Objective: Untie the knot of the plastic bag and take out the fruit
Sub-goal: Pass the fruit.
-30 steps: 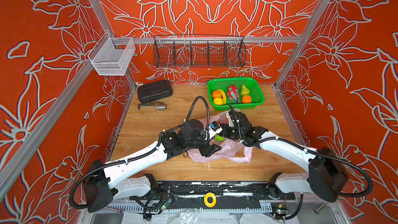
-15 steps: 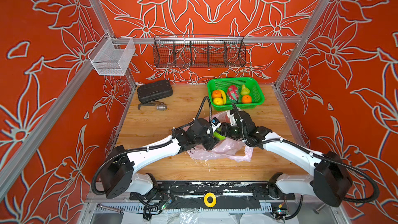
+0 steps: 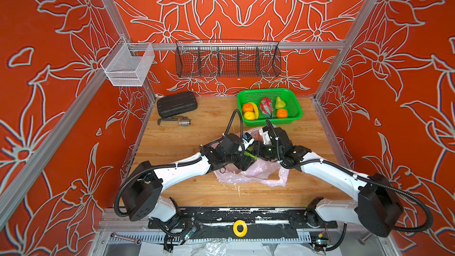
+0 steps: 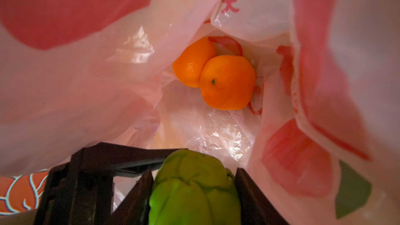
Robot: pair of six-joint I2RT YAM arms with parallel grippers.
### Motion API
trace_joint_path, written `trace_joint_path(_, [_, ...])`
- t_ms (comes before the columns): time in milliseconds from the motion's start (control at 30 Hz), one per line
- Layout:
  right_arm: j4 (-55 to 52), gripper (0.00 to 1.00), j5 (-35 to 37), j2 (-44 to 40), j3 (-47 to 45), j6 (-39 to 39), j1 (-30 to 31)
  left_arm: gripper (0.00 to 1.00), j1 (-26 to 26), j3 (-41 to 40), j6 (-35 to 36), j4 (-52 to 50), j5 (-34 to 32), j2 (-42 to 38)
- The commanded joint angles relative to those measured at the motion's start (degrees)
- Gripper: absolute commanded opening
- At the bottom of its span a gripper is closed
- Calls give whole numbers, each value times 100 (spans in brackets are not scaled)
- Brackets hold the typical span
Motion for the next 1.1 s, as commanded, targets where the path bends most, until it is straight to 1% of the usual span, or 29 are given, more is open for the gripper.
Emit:
trace_joint_path(0, [81,53,-205,-67,-100,156,27,66,62,34,-28,454,361,4])
trace_joint_path(100, [39,54,-159,-71,-100,134,28,54,114,28,-36,472,656,25])
trace_joint_path(200, [12,62,-130,-59,-91,132,26,41,124,11,-61,454,831,22])
trace_joint_path(267, [-34,71,-56,-68,-79,130,22,37,133,-1,-80,421,849,13])
trace_joint_path(333, [-193,79,67,-126,7,71,16,36,136,6,-81,314,803,18])
trace_joint_path(400, [-361,84,154,-236,87,-23,-6,35,133,-13,-72,219,756,-17])
trace_joint_path(533, [-642,90,215,-584,137,-166,-117,34,132,-31,-74,126,831,-182])
trace_joint_path(700, [-810,91,183,-1080,110,-314,-219,33,132,36,-63,67,801,-424])
trace_joint_path(767, [-809,91,89,-1240,127,-368,-226,33,137,88,-16,10,757,-483])
trace_joint_path(900, [-967,90,-251,-1392,299,-581,-229,33,137,273,108,-117,756,-623])
trace_joint_path(1067, [-1056,86,-744,-1378,526,-719,-227,33,137,560,376,-266,725,-673])
